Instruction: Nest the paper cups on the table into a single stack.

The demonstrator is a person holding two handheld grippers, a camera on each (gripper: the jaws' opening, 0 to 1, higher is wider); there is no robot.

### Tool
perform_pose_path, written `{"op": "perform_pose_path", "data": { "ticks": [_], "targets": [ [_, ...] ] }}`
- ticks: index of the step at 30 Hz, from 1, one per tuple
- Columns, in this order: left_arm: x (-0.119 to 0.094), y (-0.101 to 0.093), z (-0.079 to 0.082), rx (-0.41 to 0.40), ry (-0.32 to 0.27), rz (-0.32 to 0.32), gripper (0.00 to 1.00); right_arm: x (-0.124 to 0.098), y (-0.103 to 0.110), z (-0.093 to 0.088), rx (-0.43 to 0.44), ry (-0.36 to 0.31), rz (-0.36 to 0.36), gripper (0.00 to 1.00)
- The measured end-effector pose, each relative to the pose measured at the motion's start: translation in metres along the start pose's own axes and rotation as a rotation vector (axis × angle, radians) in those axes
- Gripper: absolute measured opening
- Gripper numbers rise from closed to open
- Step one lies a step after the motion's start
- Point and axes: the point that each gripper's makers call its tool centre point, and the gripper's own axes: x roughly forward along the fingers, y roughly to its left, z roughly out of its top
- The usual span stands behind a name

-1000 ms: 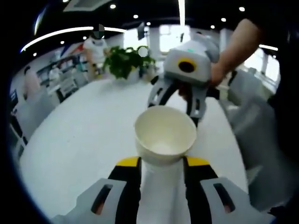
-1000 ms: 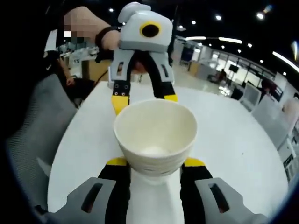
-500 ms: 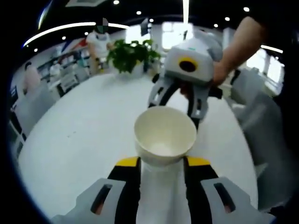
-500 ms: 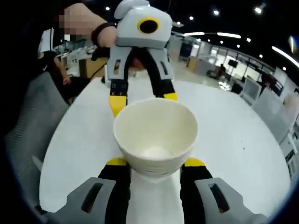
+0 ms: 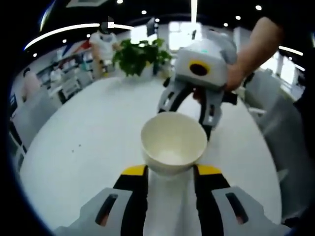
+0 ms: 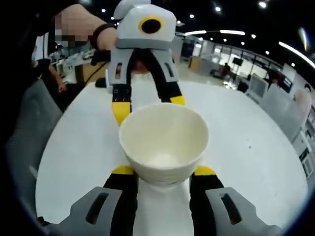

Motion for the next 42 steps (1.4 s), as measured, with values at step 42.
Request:
{"op": "perform_pose_path", "data": {
  "ticks": [42],
  "targets": [
    [-0.038,0.002,-0.007,-0.072,0.003,0.107,0.50,-0.034,0.021,-0.015,0.253,-0.039,-0.060,0.51]
  ]
}}
